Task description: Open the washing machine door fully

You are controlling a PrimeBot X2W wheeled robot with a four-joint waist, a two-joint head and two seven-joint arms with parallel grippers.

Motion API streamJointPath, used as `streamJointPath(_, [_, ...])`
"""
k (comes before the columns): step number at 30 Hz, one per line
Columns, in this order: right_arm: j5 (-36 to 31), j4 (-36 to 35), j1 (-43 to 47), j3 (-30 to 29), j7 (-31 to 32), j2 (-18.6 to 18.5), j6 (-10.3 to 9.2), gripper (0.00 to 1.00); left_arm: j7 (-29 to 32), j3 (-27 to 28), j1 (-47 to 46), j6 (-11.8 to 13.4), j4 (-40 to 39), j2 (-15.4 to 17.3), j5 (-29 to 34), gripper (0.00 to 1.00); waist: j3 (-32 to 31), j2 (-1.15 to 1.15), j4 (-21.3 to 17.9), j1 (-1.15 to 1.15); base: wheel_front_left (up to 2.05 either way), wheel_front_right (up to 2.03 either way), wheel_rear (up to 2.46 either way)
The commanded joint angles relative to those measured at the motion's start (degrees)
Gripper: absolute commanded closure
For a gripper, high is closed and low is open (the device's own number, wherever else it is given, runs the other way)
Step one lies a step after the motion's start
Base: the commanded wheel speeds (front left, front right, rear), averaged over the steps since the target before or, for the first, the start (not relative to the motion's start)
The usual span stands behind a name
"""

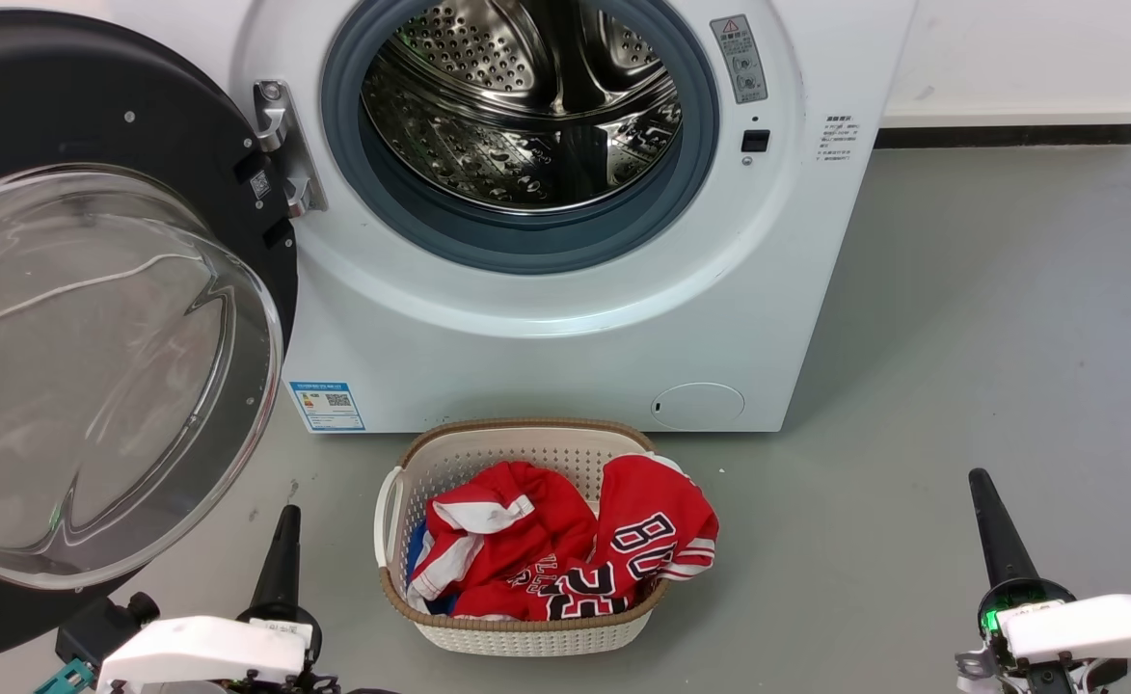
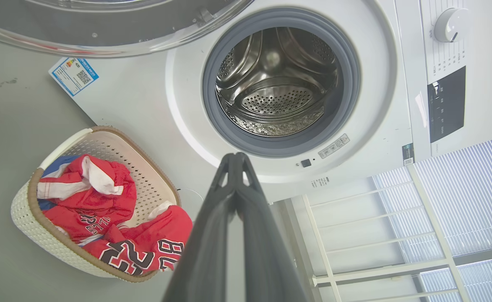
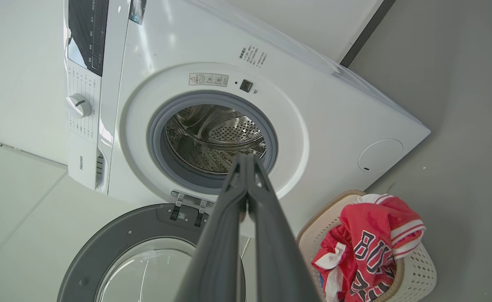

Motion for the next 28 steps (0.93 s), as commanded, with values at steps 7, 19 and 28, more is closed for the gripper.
streamJointPath(7, [4.86,0.70,-1.99,-0.44,1.36,-0.29,0.01,1.00,1.31,0.69,-2.01,-0.56,0.32,0.39,-5.08,1.00,0.06,0.00,0.07,0.00,0.00,0.00,0.00])
streamJointPath(19, [11.00,2.01,-3.22,-0.95,3.00,-0.19,0.00,1.00,2.97,1.25,-3.24,-1.01,1.28,0.33,-11.44,1.00,0.14,0.00,0.18,0.00,0.00,0.00,0.00])
streamJointPath(28, [14.72,2.86,-4.08,-1.29,4.01,-0.09,0.00,1.00,4.03,1.69,-4.07,-1.23,1.82,0.27,-15.36,1.00,0.20,0.00,0.25,0.00,0.00,0.00,0.00])
